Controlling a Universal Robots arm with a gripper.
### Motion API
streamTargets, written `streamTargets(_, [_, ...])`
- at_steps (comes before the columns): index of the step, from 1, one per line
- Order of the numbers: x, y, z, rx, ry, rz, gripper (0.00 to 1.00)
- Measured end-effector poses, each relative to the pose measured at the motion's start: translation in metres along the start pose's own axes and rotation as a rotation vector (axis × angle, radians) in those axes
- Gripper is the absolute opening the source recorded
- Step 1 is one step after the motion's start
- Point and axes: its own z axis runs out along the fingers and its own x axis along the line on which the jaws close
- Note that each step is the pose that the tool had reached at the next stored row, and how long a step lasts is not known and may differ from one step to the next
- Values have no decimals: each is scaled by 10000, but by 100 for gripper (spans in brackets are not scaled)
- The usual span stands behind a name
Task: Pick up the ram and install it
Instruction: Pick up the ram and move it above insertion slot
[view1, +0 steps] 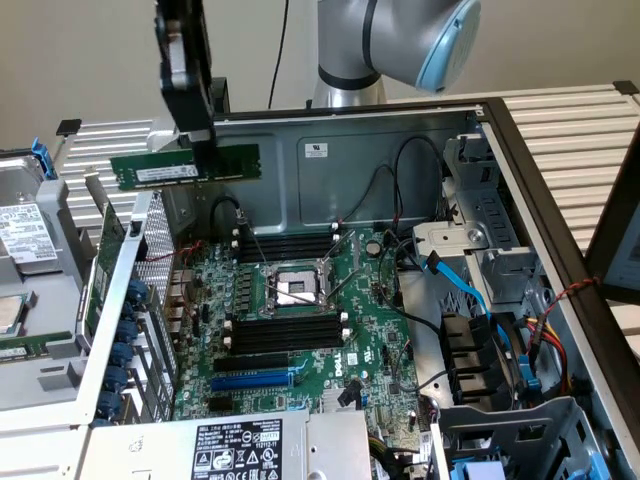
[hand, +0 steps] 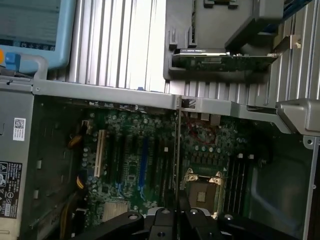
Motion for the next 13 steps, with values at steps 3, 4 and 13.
streamTargets(3, [-8, -138, 32, 0, 0, -1, 13])
streamTargets(4, [-12, -182, 41, 0, 0, 0, 13])
streamTargets(13, [-65, -589, 141, 0, -3, 0, 13])
